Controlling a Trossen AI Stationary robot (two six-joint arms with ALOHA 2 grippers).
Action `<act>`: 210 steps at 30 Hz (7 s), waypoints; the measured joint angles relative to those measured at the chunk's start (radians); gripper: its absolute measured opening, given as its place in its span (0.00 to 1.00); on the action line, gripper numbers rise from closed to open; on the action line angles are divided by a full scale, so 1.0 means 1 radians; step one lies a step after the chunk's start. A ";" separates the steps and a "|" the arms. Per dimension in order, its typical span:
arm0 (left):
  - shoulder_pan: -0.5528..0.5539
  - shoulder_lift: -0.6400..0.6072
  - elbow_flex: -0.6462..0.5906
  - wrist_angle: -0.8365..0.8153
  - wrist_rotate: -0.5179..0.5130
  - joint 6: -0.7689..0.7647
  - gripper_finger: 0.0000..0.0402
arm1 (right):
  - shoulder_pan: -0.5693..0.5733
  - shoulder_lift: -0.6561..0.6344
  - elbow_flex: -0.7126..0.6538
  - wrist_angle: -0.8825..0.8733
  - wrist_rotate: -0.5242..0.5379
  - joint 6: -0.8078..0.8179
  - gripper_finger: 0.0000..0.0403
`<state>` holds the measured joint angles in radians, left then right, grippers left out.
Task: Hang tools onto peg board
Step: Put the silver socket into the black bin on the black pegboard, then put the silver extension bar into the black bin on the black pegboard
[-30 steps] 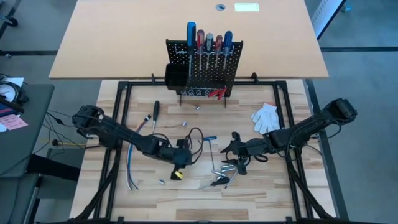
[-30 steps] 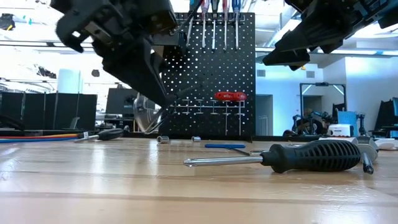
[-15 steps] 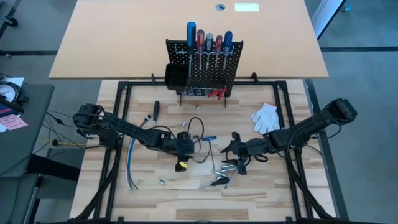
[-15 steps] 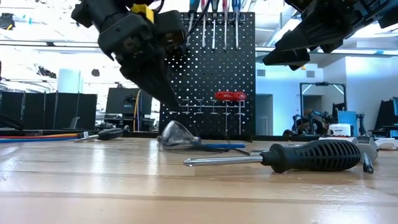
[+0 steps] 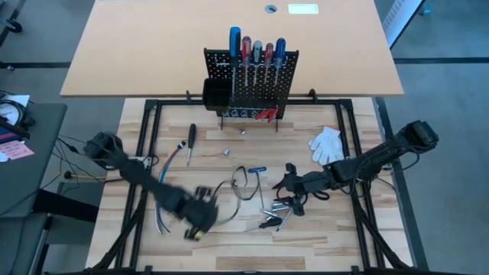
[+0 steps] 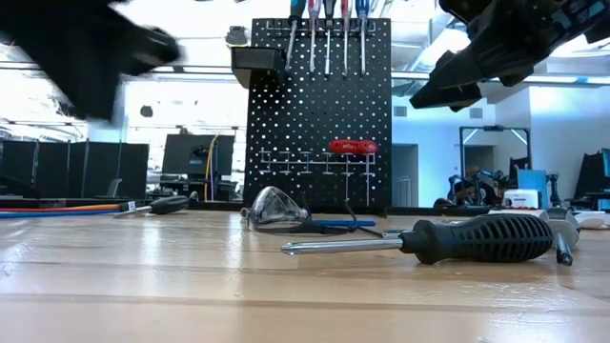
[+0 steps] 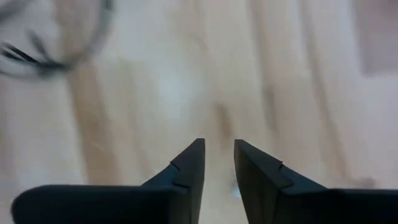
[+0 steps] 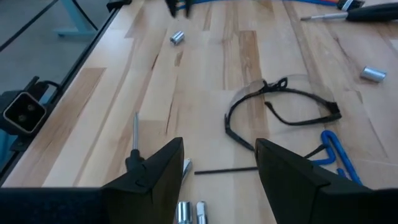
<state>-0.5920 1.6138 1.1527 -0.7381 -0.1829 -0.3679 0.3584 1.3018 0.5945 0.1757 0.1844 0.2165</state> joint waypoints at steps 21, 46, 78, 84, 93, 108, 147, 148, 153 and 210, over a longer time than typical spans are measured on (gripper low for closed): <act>-0.214 0.007 -0.194 0.179 -0.222 -0.112 0.48 | -0.019 0.000 0.000 0.044 0.000 -0.004 0.51; -0.161 0.003 -0.383 0.460 -0.063 -0.076 0.27 | -0.005 0.000 0.000 0.043 0.000 -0.005 0.51; 0.384 -0.509 -0.343 1.063 -0.627 0.671 0.11 | 0.000 0.001 0.001 0.012 0.000 -0.016 0.51; 0.577 -0.500 -0.077 0.588 -0.601 0.630 0.11 | -0.021 0.000 0.001 0.003 0.000 -0.097 0.51; 0.846 -0.148 0.500 -0.117 -0.494 0.469 0.11 | -0.106 -0.060 0.001 -0.112 0.000 -0.150 0.51; 0.941 0.171 0.896 -0.540 -0.428 0.374 0.23 | -0.085 -0.152 0.001 -0.206 0.000 -0.165 0.51; 0.236 -0.284 -0.106 0.394 -0.596 0.162 0.28 | -0.046 0.192 -0.051 -0.110 -0.151 -0.096 0.51; 0.219 -0.269 -0.150 0.495 -0.596 0.180 0.28 | -0.041 0.192 -0.051 -0.119 -0.124 -0.081 0.51; 0.178 -0.166 -0.287 0.854 -0.596 0.217 0.28 | -0.036 0.192 -0.051 -0.165 -0.092 -0.039 0.48; 0.273 0.122 -0.298 1.259 -0.202 0.366 0.41 | 0.008 0.228 -0.055 0.111 -0.031 -0.137 0.29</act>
<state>-0.3191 1.7355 0.8547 0.5212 -0.3847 -0.0017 0.3669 1.5301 0.5394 0.2867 0.1532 0.0797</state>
